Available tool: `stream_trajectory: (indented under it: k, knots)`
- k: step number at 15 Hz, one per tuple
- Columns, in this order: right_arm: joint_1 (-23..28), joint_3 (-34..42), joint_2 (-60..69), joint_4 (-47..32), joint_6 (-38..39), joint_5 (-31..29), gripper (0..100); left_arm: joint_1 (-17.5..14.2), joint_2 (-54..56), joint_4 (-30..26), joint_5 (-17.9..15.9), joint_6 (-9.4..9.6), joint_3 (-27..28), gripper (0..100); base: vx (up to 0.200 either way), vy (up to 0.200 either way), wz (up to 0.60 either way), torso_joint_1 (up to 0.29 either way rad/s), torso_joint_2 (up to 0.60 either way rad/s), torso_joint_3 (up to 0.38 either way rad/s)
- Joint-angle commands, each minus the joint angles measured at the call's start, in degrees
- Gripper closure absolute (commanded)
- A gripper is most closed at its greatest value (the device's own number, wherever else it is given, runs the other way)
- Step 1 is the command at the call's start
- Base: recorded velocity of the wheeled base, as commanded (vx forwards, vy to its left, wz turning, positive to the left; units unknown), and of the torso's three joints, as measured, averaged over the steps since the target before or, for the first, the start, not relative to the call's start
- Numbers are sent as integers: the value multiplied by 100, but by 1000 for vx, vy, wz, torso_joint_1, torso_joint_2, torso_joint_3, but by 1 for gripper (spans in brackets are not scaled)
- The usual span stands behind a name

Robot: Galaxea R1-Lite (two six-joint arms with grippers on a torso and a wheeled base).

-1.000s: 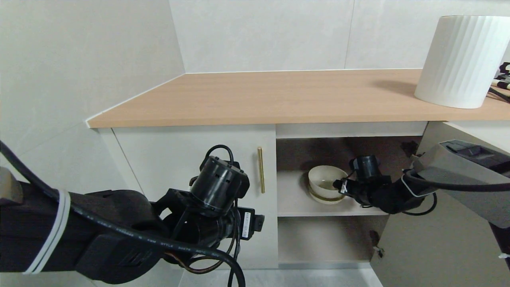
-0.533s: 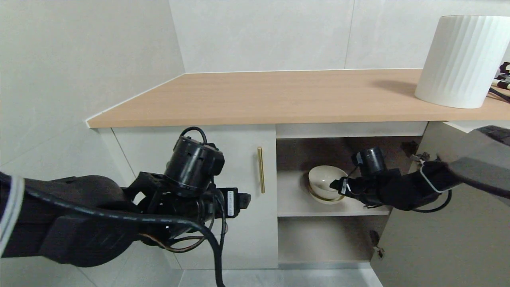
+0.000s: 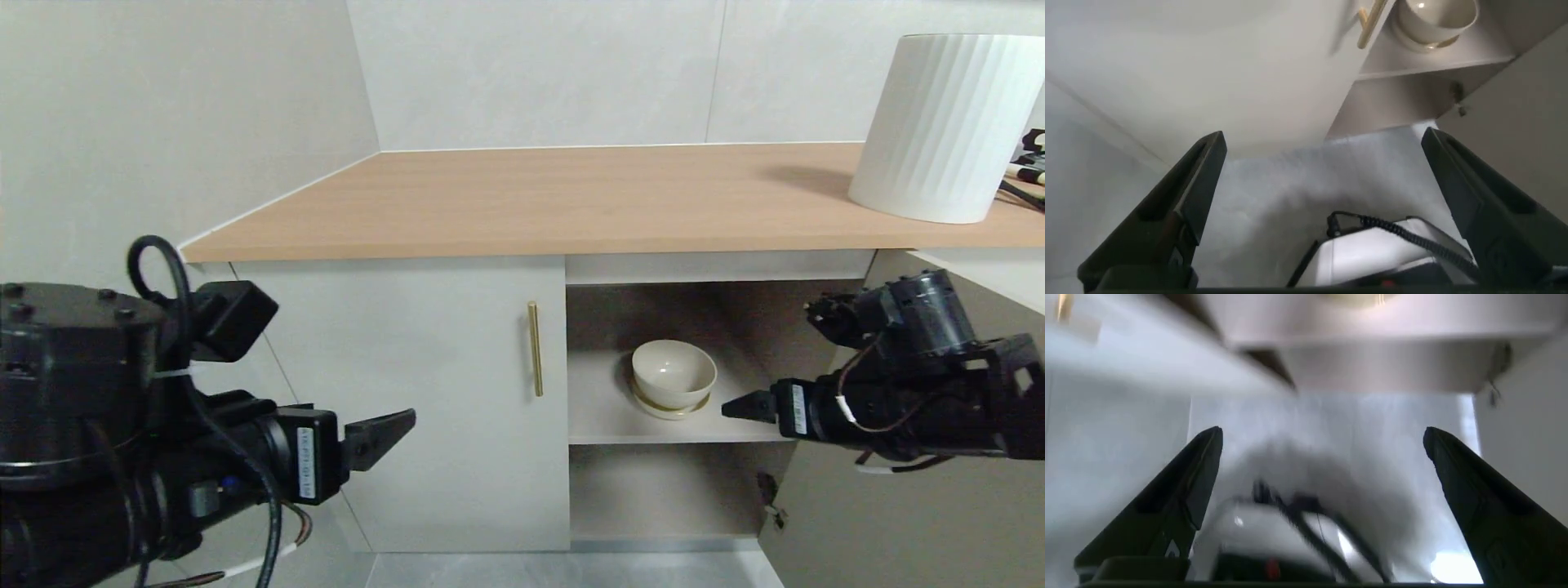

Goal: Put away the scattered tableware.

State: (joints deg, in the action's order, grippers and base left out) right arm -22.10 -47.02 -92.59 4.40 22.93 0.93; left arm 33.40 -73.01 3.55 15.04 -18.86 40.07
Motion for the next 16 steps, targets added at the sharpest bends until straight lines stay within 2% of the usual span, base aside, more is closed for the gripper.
stream_trajectory:
  k: [1,7,16]
  knots:
    - [-128,457,1094,-317,-140,189,0,-422,507,-73,-116,23,-122,0,0,0,0,0,0,0]
    - [-207,650,1041,-308,-298,241,0,-413,208,-47,-160,31,18,0,0,0,0,0,0,0]
    - [-242,738,1111,-326,-386,206,0,-378,164,-56,-151,31,1,0,-200,0,0,4,4,3]
